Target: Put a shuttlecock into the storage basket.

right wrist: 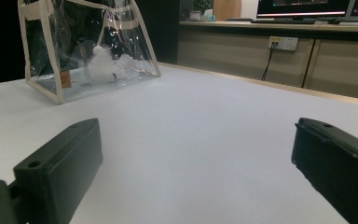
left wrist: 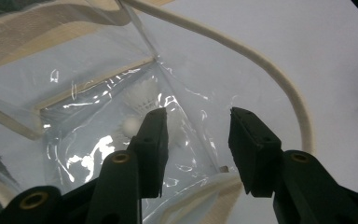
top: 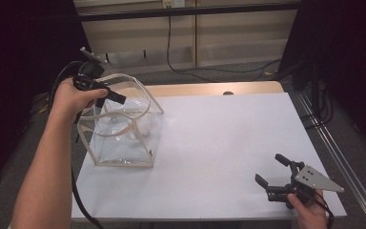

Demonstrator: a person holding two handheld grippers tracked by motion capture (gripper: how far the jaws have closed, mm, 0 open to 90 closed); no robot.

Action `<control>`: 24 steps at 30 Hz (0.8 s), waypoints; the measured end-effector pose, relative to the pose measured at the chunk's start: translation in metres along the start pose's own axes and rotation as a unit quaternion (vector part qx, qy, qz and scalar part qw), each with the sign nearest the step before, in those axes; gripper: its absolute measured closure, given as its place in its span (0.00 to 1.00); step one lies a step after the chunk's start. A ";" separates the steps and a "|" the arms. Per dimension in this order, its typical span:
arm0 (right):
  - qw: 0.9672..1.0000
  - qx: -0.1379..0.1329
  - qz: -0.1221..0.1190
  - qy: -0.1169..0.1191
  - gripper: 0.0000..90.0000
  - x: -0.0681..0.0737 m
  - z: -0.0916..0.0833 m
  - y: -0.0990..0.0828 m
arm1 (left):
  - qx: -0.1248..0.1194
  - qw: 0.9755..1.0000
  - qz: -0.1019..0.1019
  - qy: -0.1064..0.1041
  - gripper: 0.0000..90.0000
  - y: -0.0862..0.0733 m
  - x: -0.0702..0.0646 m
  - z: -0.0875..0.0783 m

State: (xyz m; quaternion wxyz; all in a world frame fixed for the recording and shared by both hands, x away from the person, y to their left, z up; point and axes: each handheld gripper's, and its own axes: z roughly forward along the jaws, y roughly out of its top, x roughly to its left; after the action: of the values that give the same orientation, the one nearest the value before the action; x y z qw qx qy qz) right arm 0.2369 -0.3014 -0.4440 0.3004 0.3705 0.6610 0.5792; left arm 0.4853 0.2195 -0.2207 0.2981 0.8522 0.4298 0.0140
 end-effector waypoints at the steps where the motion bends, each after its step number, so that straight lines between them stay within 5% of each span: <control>1: 1.000 0.000 -0.001 0.000 0.02 0.000 0.000 0.000 | -0.001 1.000 0.000 0.000 0.63 0.000 -0.002 0.000; 13: 1.000 0.000 -0.001 -0.001 0.02 0.000 -0.002 0.000 | -0.006 0.998 0.037 -0.047 0.48 -0.003 -0.028 -0.006; 24: 1.000 0.000 -0.002 -0.002 0.02 0.001 -0.002 0.001 | -0.024 0.991 0.084 -0.100 0.35 -0.020 -0.055 -0.010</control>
State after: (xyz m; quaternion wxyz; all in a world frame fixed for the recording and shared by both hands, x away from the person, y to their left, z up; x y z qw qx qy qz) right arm 0.2349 -0.3015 -0.4430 0.3028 0.3701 0.6609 0.5784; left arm 0.4333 0.1931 -0.2105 0.3575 0.8751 0.3242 -0.0358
